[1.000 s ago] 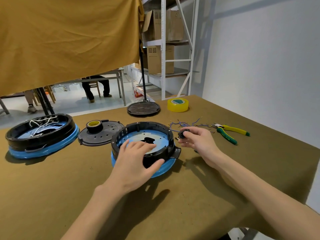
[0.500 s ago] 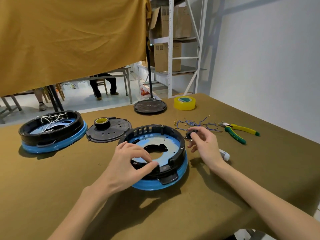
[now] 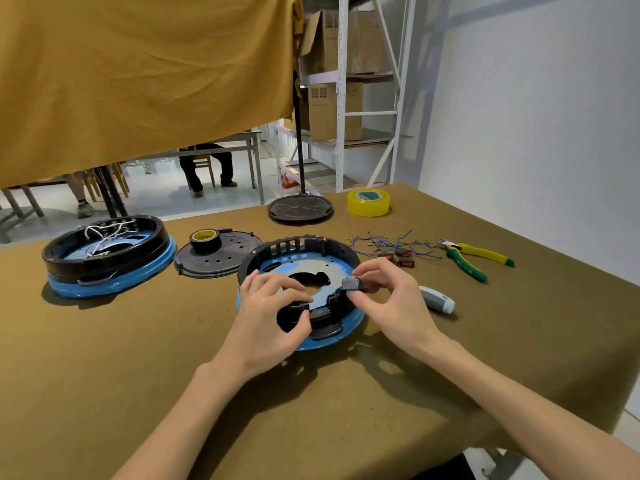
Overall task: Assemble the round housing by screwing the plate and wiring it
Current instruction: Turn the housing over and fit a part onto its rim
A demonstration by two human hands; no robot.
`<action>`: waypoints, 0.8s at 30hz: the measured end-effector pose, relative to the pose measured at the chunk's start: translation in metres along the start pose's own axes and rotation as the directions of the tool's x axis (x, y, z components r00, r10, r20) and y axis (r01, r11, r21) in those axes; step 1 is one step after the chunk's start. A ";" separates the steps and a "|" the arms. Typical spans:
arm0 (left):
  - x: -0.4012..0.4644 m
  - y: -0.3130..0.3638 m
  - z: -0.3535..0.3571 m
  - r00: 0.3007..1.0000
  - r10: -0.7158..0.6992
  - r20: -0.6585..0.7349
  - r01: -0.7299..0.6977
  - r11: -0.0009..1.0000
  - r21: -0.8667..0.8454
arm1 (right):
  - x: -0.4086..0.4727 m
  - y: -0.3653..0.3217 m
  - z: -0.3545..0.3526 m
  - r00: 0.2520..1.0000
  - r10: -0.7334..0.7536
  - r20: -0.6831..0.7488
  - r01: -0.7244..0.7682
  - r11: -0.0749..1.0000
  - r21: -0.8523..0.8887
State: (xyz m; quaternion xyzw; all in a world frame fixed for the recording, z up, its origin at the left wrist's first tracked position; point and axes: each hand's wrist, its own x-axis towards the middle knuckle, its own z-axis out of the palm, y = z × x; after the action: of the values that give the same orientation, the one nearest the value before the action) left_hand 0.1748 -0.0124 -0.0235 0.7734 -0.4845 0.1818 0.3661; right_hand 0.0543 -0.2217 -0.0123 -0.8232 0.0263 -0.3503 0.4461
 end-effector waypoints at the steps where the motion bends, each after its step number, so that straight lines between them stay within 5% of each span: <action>1: -0.003 0.000 0.001 1.000 -0.012 -0.013 0.012 1.000 -0.027 | -0.003 0.000 -0.001 1.000 0.001 0.010 -0.001 1.000 0.013; 15: -0.015 0.012 -0.004 0.987 -0.132 -0.092 0.119 0.984 -0.133 | 0.008 -0.018 0.028 0.990 -0.096 0.102 0.107 0.988 -0.112; 24: -0.015 0.009 0.000 0.989 -0.101 -0.104 0.094 0.993 -0.075 | 0.012 -0.012 0.016 0.947 -0.092 0.306 0.133 0.984 -0.116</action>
State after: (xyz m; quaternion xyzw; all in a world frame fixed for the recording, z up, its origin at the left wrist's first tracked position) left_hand 0.1601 -0.0058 -0.0292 0.7720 -0.4316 0.1880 0.4270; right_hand 0.0696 -0.2079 -0.0025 -0.8952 -0.0651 -0.2437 0.3674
